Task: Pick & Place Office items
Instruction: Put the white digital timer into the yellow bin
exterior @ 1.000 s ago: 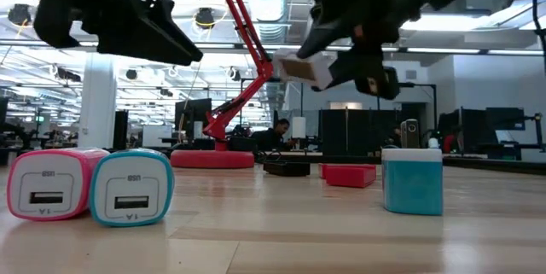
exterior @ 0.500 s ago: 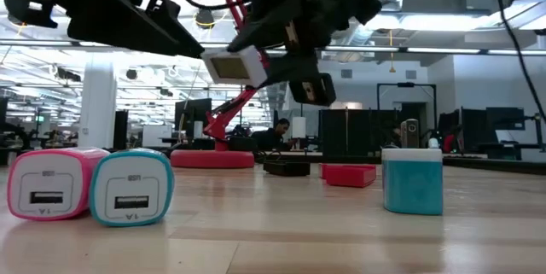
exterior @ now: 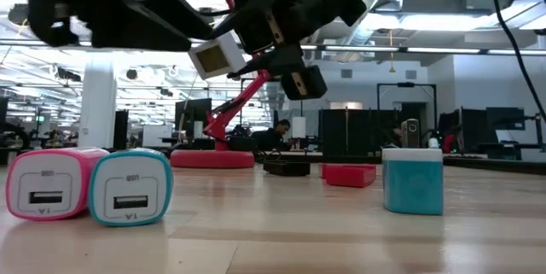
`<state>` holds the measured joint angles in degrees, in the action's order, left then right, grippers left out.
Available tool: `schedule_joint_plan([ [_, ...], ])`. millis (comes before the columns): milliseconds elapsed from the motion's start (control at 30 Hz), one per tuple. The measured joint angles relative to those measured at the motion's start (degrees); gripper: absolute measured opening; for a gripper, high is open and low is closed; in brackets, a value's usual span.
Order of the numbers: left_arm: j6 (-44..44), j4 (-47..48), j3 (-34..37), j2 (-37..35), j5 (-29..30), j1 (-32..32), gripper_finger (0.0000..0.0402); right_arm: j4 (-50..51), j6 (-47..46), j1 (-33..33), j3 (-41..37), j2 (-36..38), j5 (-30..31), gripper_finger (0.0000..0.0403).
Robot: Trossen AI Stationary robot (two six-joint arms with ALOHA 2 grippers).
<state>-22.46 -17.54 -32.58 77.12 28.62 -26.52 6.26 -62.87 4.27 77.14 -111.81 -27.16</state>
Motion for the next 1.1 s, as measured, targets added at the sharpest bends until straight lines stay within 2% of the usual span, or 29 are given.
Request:
schedule_joint_plan([
  [467,0.2,0.7,0.0,0.0,-3.0,2.8,0.0161,-2.4,-5.1,-1.0,0.0,0.0,0.1,0.0142],
  [833,-0.3,1.5,0.0,0.0,-3.4,2.8,0.006,-2.2,-5.7,-1.6,0.0,0.0,-1.4,0.0142],
  [1100,0.0,1.9,0.0,0.0,-3.1,2.8,0.006,-2.2,-4.1,-1.6,-0.1,0.0,-1.1,0.0143],
])
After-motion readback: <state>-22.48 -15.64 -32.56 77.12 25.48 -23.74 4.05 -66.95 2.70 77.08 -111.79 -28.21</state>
